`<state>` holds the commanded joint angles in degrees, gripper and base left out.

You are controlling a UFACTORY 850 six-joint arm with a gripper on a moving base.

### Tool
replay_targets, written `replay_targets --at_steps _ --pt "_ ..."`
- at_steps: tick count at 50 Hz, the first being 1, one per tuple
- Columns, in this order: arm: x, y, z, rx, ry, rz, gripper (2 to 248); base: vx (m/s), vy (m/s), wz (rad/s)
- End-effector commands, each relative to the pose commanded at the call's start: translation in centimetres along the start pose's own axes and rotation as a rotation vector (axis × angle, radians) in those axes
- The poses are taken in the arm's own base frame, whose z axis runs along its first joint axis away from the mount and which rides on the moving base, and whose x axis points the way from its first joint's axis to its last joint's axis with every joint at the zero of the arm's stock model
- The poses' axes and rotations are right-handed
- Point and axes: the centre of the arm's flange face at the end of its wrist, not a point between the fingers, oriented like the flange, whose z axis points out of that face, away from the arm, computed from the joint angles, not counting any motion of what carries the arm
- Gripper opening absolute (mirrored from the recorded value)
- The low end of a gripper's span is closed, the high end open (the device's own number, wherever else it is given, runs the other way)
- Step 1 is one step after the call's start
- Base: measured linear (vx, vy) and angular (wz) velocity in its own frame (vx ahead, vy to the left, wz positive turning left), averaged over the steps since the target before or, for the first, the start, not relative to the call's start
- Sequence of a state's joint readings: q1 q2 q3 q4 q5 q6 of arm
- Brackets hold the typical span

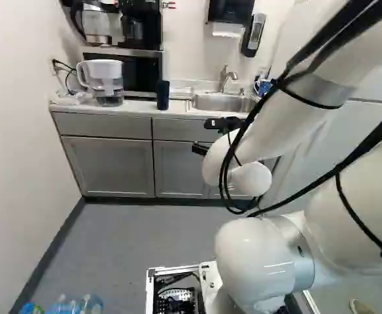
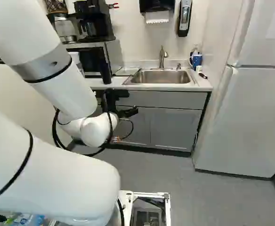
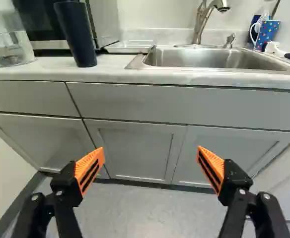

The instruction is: Rinse the cup and place it in the tray

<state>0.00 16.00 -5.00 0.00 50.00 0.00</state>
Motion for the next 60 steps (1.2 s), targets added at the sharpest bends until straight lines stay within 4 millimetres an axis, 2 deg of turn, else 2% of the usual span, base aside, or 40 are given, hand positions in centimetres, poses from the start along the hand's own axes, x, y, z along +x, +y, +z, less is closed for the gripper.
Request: replay_targets --at_steps 42,60 --pt "0.0 0.0 0.0 0.0 0.001 0.0 247 0.0 0.0 0.0" --pt "1.6 0.0 0.4 0.0 0.042 0.0 247 0.0 0.0 0.0"
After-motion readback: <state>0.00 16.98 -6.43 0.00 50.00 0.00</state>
